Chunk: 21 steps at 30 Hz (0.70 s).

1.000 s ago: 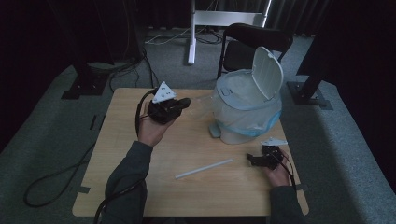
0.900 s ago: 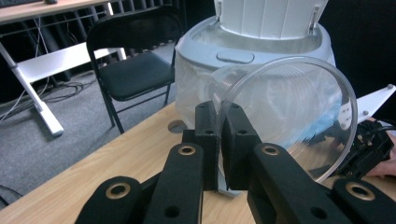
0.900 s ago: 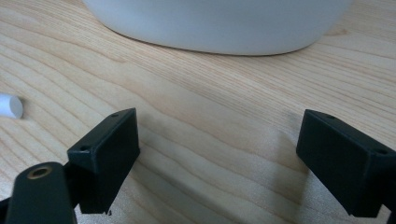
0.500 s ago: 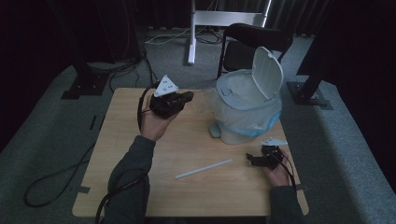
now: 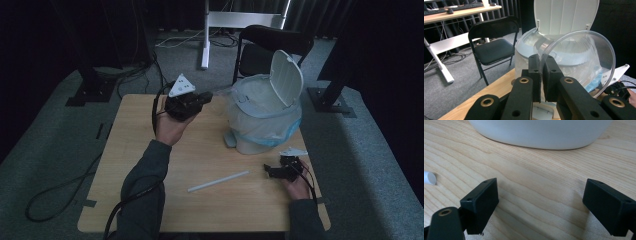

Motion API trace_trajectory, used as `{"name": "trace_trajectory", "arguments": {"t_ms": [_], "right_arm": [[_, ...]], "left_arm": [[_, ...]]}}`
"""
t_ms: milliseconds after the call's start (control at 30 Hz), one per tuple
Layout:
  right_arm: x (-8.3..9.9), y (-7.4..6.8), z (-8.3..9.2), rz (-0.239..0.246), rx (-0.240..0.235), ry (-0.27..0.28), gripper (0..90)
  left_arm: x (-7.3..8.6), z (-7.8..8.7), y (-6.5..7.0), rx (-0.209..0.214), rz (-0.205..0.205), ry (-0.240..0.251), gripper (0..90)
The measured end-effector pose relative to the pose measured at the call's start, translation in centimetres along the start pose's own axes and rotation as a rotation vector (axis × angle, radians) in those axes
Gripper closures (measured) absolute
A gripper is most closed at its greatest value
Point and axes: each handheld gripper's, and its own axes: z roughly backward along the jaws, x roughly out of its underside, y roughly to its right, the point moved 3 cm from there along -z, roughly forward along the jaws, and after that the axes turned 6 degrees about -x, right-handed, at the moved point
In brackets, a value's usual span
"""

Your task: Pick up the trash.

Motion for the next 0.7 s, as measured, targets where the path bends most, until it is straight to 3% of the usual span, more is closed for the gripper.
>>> {"name": "trace_trajectory", "arguments": {"t_ms": [700], "right_arm": [[0.0, 0.0, 0.0, 0.002, 0.001, -0.001, 12.1]], "left_arm": [[-3.3, -2.4, 0.6, 0.015, -0.027, 0.013, 85.7]]}}
